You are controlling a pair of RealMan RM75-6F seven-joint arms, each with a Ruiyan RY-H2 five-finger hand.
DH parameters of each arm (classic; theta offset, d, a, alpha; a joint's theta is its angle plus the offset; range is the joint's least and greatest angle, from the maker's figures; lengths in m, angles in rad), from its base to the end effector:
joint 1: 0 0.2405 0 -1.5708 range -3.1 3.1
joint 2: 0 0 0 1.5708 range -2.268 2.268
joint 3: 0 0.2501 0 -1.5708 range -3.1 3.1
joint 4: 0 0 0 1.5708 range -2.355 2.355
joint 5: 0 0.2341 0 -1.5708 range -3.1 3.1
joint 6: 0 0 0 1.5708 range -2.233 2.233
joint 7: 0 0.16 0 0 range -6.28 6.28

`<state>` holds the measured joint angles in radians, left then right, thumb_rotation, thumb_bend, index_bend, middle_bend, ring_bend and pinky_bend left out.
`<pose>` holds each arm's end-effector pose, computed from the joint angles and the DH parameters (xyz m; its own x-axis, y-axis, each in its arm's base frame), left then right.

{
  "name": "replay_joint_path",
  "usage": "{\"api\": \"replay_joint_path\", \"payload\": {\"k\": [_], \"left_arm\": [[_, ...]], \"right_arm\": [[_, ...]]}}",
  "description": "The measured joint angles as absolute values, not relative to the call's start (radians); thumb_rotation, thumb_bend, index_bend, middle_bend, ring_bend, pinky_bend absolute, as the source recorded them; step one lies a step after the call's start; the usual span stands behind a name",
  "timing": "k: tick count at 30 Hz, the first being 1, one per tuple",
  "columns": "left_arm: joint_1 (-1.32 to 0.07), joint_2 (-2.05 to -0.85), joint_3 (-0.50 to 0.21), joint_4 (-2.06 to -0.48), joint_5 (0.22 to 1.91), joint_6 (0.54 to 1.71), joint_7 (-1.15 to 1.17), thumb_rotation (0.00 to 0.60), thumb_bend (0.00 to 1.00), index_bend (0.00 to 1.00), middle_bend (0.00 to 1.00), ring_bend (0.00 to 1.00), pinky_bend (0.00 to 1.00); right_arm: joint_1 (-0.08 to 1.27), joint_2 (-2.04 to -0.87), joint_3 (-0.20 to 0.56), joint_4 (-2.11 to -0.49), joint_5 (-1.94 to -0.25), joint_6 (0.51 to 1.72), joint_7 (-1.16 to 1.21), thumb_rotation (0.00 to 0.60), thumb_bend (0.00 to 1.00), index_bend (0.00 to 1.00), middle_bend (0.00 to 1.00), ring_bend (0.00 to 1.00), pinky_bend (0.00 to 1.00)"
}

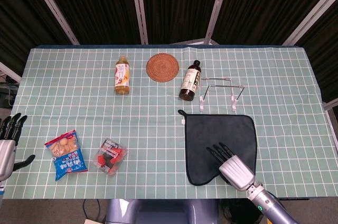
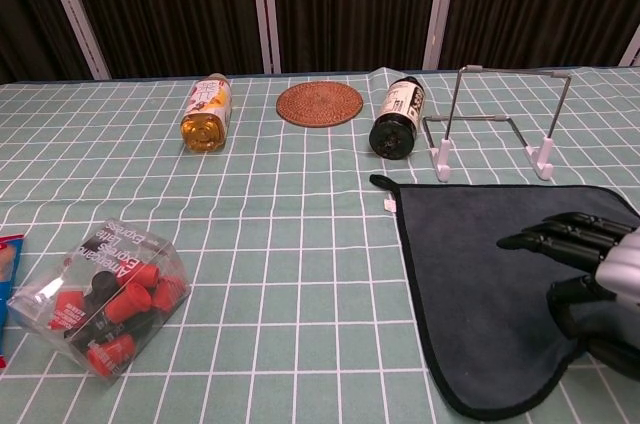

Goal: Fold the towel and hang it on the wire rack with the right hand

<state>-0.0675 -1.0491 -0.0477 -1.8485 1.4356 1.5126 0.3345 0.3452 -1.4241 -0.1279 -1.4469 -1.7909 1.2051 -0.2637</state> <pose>-0.2805 0.1889 0.1409 0.5403 0.0148 0.8413 0.8398 0.0545 -0.5402 -0.2425 -0.2011 -0.0284 0.6507 -0.1769 0.7384 -0.6637 -0.6049 0.4400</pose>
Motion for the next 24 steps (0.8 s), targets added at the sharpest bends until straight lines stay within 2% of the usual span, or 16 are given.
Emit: {"api": "replay_joint_path", "payload": {"k": [8, 15, 24], "left_arm": [[-0.071, -1.046, -0.047, -1.847, 1.436, 1.505, 0.328, 0.600, 0.00, 0.00, 0.00, 0.00, 0.00], [-0.080, -1.050, -0.051, -1.840, 1.415, 1.486, 0.334, 0.600, 0.00, 0.00, 0.00, 0.00, 0.00], [-0.090, -1.056, -0.061, -1.829, 1.381, 1.466, 0.340, 0.600, 0.00, 0.00, 0.00, 0.00, 0.00]], "right_arm": [[0.400, -1.394, -0.046, -1.520, -1.641, 1.079, -0.309, 0.600, 0.45, 0.60, 0.04, 0.00, 0.00], [0.469, -1.397, 0.059, -1.559, -1.409, 0.950, -0.380, 0.600, 0.45, 0.61, 0.05, 0.00, 0.00], [0.569, -1.431, 0.161, -1.567, -1.093, 0.853, -0.511, 0.600, 0.45, 0.61, 0.06, 0.00, 0.00]]}}
